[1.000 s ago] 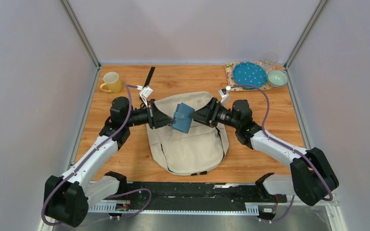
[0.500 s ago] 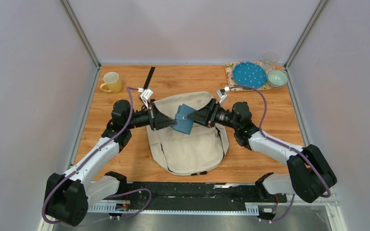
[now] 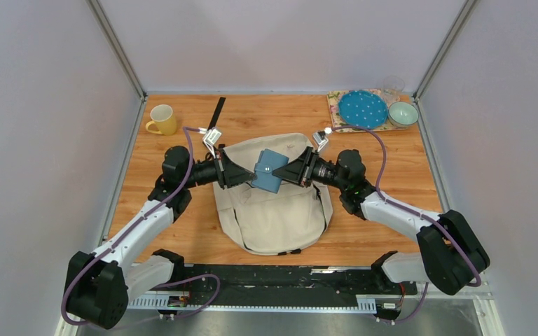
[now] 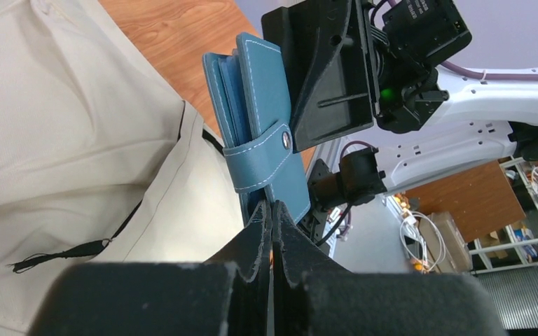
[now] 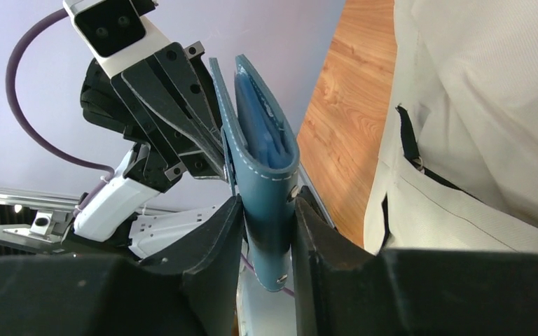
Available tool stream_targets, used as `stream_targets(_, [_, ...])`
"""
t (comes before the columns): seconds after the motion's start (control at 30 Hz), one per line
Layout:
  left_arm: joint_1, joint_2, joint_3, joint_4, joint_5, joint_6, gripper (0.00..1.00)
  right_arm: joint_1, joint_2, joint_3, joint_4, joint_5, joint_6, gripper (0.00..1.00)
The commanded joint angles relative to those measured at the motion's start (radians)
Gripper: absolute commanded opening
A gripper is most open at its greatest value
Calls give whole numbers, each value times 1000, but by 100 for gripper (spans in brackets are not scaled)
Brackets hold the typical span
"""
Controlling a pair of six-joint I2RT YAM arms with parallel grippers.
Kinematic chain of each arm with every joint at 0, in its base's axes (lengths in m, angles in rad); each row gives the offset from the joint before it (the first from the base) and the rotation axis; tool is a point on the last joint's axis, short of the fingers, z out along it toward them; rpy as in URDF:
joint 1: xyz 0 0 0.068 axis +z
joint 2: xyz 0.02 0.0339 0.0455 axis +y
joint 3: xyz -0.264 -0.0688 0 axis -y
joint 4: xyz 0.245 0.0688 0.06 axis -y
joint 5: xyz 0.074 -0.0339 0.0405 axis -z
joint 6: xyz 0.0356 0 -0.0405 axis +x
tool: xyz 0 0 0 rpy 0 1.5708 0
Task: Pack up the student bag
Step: Pick up the personal item from the center of the board.
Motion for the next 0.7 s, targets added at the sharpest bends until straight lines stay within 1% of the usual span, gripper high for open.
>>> stream_targets(0.0, [-5, -5, -9, 61, -10, -5, 0, 6, -26, 3, 41, -7, -2, 26])
stream_targets(0.07, [-3, -4, -14, 63, -13, -6, 0, 8, -29, 0, 35, -7, -4, 20])
stream_targets(0.1, [-5, 3, -12, 63, -13, -9, 0, 6, -32, -3, 35, -2, -5, 13])
stream_targets(0.17, [-5, 6, -8, 60, -10, -11, 0, 8, -35, -4, 30, -2, -8, 6])
stream_targets(0.2, [-3, 6, -6, 49, -12, -8, 0, 6, -38, -1, 27, -2, -13, 0])
stream_targets(0.27, [-5, 4, -2, 33, -19, 6, 1, 6, -43, 3, 7, -1, -21, 0])
stream_targets(0.33, [-3, 0, 4, 4, -27, 23, 5, 6, -55, 10, -14, 1, -35, 0])
stream_targets(0.37, [-5, -2, 8, -5, -31, 28, 12, 8, -60, 13, -27, 4, -41, 0])
stream_targets(0.43, [-5, 0, 12, -25, -33, 40, 19, 8, -75, 17, -57, 16, -58, 0])
stream_targets(0.47, [-3, 0, 14, -29, -33, 40, 28, 8, -80, 17, -66, 19, -62, 0])
stream_targets(0.5, [-5, 1, 15, -40, -35, 43, 32, 9, -86, 17, -74, 27, -67, 0])
stream_targets(0.53, [-5, -2, 15, -43, -38, 49, 41, 6, -95, 14, -88, 30, -73, 0])
stream_targets(0.6, [-3, -8, 15, -54, -42, 52, 47, 8, -109, 16, -112, 47, -85, 0])
stream_targets(0.63, [-5, -10, 17, -62, -45, 61, 57, 8, -127, 16, -148, 56, -103, 0])
stream_targets(0.67, [-3, -16, 18, -86, -59, 70, 59, 8, -140, 14, -174, 70, -113, 0])
